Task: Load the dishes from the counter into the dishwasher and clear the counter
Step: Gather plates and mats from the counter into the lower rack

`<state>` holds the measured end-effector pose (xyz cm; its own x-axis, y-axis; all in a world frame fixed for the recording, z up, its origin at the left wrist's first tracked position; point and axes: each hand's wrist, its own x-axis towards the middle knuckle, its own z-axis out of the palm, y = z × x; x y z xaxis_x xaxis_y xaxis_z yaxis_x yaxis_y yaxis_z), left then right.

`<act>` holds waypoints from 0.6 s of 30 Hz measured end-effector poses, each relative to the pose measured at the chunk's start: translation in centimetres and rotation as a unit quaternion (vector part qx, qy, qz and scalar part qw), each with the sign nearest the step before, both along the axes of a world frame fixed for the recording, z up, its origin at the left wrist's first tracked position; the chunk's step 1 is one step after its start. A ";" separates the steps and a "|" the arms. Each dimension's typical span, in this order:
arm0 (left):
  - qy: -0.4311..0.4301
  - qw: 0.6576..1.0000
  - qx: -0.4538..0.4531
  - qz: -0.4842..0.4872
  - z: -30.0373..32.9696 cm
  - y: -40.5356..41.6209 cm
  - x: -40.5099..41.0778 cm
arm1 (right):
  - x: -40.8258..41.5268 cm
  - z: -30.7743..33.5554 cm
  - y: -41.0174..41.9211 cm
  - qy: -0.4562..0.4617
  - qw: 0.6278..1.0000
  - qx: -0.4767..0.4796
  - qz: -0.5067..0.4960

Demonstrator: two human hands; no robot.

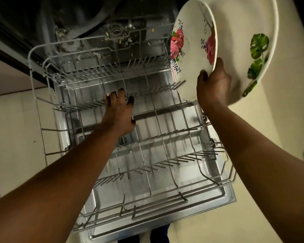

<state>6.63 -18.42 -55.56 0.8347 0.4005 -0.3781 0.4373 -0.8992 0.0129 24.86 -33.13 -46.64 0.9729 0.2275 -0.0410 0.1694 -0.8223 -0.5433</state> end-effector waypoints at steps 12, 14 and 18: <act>0.017 1.000 -0.016 0.008 -0.2 0.1 0.0 | -2.9 1.7 -2.9 -0.074 0.993 0.084 -0.028; 0.038 0.999 -0.023 0.013 -0.1 0.1 0.1 | -3.0 2.0 -3.6 -0.099 0.988 0.108 -0.043; 0.008 1.000 -0.015 0.006 0.1 0.1 0.0 | -2.3 1.5 -3.7 -0.084 0.992 0.086 -0.050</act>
<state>6.64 -18.33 -55.44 0.8238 0.3986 -0.4030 0.4487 -0.8931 0.0339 22.59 -36.84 -45.18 0.9808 0.1195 0.1538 0.1914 -0.7374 -0.6477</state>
